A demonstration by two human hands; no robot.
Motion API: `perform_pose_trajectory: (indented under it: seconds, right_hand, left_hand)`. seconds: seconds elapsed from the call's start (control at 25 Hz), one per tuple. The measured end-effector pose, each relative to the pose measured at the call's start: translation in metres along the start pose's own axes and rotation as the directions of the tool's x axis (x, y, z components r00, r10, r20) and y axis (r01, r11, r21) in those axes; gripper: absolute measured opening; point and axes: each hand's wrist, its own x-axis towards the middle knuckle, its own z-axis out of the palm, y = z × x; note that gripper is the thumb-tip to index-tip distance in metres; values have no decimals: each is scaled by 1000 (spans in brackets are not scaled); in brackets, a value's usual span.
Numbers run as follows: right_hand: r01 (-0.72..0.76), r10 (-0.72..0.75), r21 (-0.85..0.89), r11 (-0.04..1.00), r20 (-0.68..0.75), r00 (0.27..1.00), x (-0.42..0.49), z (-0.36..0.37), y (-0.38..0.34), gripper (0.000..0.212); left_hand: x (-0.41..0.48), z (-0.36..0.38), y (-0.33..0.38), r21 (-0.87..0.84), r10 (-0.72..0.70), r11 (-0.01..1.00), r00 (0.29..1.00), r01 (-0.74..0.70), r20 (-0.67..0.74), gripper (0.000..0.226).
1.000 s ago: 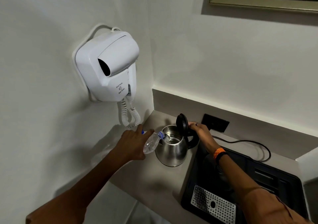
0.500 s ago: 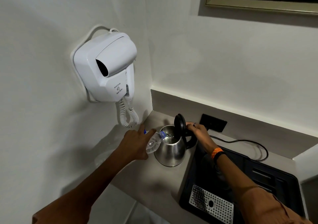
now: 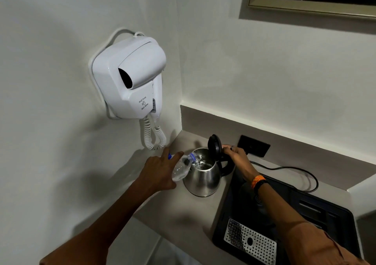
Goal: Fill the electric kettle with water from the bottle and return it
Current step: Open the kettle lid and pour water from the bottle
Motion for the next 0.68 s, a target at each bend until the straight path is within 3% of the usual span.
perform_pose_trajectory:
  seconds: [0.16,0.32,0.56,0.68]
  right_hand:
    - [4,-4,-8,1000,-1,1000,-1,1,-1,25]
    - [3,-3,-24,1000,29,1000,0,0,-2,27]
    - [18,-10,-89,996,87,996,5,0,0,35]
    - [54,-32,-294,954,80,996,11,7,-2,33]
  left_hand:
    - [-2,8,-1,-94,-30,995,999,26,-37,105]
    - [-8,19,8,-308,-157,944,981,116,-112,98]
    - [-25,50,15,-702,-504,689,814,178,-288,94]
    - [-33,65,19,-863,-647,476,733,169,-213,85]
